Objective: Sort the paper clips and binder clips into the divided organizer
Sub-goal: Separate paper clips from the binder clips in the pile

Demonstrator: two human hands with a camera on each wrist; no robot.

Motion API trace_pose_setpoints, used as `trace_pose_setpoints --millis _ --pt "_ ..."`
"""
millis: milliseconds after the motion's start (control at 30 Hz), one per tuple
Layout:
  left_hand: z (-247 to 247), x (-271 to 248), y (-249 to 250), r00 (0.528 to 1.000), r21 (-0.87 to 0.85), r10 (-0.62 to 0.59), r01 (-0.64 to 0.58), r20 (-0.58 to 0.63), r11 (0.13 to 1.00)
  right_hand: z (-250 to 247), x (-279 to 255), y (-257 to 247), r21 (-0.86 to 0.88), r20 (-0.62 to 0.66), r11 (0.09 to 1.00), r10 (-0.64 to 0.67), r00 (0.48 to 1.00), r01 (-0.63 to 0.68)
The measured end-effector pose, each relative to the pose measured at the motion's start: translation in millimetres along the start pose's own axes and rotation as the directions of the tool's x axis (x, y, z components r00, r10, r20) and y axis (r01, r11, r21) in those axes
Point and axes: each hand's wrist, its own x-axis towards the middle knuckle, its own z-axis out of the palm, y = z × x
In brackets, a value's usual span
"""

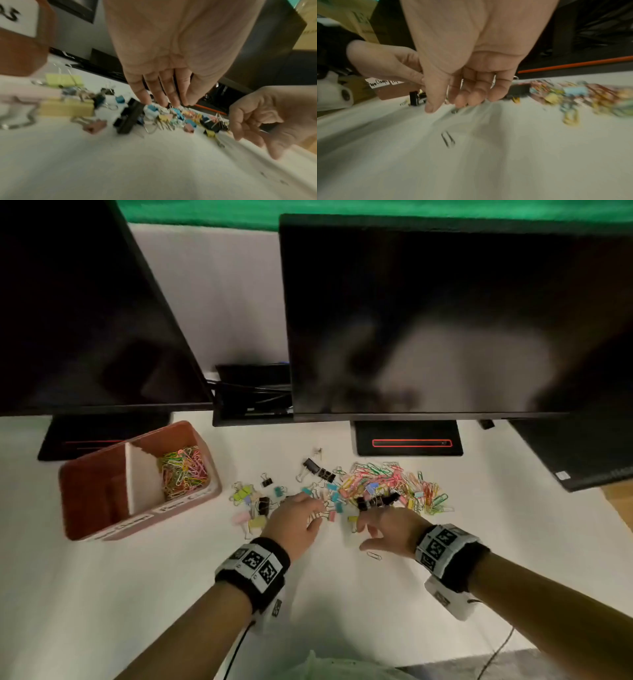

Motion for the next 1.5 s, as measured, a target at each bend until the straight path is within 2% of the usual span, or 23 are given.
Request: trace_pose_setpoints --millis 100,267,467,533,600,700,800,867,1000,1067,1233,1400,1500 --pt "17 14 7 0.998 0.111 -0.048 0.051 -0.029 0.992 23 -9 14 0.033 0.036 0.999 0.031 0.999 -0.032" --pt "22 28 9 0.989 0.247 -0.089 0.115 -0.116 0.962 40 -6 21 0.200 -0.033 0.979 0.033 0.999 -0.026" --pt "25 33 13 0.973 0.195 -0.156 0.188 -0.169 0.963 39 -6 29 0.186 -0.028 0.982 -0.026 0.999 0.031" --pt "26 33 14 0.964 0.177 -0.199 0.229 -0.175 0.957 37 -9 32 0.127 0.008 0.989 -0.079 0.997 0.077" --pt "26 33 15 0.957 0.163 -0.237 0.264 -0.166 0.951 31 -12 39 0.087 -0.008 0.986 -0.145 0.989 0.145" --pt "26 32 17 0.947 0.154 -0.278 0.302 -0.159 0.941 11 -12 56 0.103 -0.223 0.970 -0.193 0.956 0.220" --pt "26 29 16 0.935 0.153 -0.311 0.337 -0.173 0.929 -14 -1 76 0.075 -0.467 0.973 -0.158 0.870 0.217" --pt "25 27 15 0.929 0.147 -0.325 0.352 -0.177 0.924 -26 11 87 0.079 -0.515 0.982 -0.105 0.851 0.169" --pt "25 24 14 0.924 0.155 -0.328 0.359 -0.196 0.920 -30 31 95 0.130 -0.402 0.986 -0.045 0.914 0.105" --pt "25 24 13 0.924 0.165 -0.325 0.359 -0.201 0.919 -24 33 93 0.114 -0.374 0.987 -0.062 0.925 0.112" --pt "27 27 13 0.948 0.256 -0.252 0.297 -0.196 0.920 6 18 86 0.091 -0.343 0.973 -0.171 0.924 0.214" --pt "29 27 10 0.971 0.367 -0.184 0.229 -0.153 0.902 18 5 85 0.146 -0.303 0.938 -0.260 0.917 0.314" --pt "28 27 9 0.974 0.366 -0.185 0.221 -0.132 0.904 10 0 98 0.168 -0.380 0.946 -0.197 0.904 0.277"
